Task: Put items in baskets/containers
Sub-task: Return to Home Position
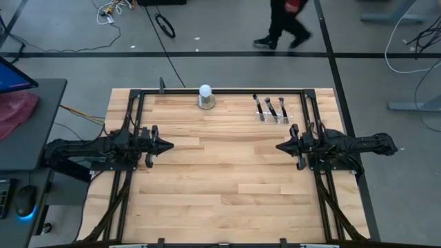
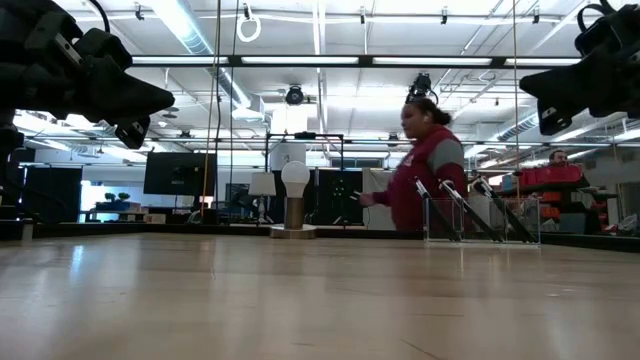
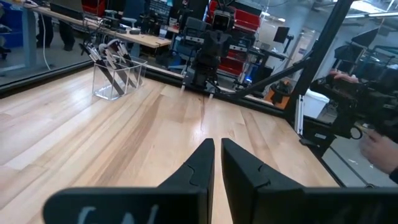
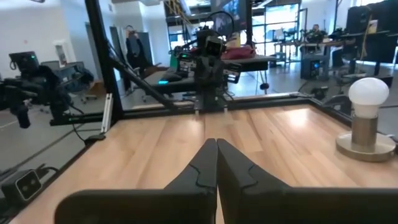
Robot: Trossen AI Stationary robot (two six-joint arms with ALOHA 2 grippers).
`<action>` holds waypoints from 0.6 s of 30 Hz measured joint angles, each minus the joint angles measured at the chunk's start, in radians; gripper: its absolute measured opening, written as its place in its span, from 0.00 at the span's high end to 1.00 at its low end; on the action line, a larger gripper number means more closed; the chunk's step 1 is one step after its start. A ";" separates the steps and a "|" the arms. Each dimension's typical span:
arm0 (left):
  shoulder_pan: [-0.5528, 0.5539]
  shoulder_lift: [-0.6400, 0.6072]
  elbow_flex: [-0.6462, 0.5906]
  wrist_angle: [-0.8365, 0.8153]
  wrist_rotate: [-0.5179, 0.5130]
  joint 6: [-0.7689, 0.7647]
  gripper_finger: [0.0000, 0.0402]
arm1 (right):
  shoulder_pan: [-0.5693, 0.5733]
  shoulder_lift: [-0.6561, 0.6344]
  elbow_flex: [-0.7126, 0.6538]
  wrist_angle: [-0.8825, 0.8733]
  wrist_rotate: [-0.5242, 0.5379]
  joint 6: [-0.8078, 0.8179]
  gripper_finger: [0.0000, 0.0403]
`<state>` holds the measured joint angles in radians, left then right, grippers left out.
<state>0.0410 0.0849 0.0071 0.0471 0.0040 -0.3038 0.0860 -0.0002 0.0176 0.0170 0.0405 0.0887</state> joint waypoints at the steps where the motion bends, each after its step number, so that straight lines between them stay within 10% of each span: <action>1: 0.000 0.000 0.000 0.000 0.000 0.000 0.91 | 0.000 0.000 0.000 0.000 -0.005 0.000 0.99; 18: 0.000 0.000 0.000 0.001 0.000 0.000 0.91 | 0.000 0.008 0.000 0.009 -0.004 0.006 0.99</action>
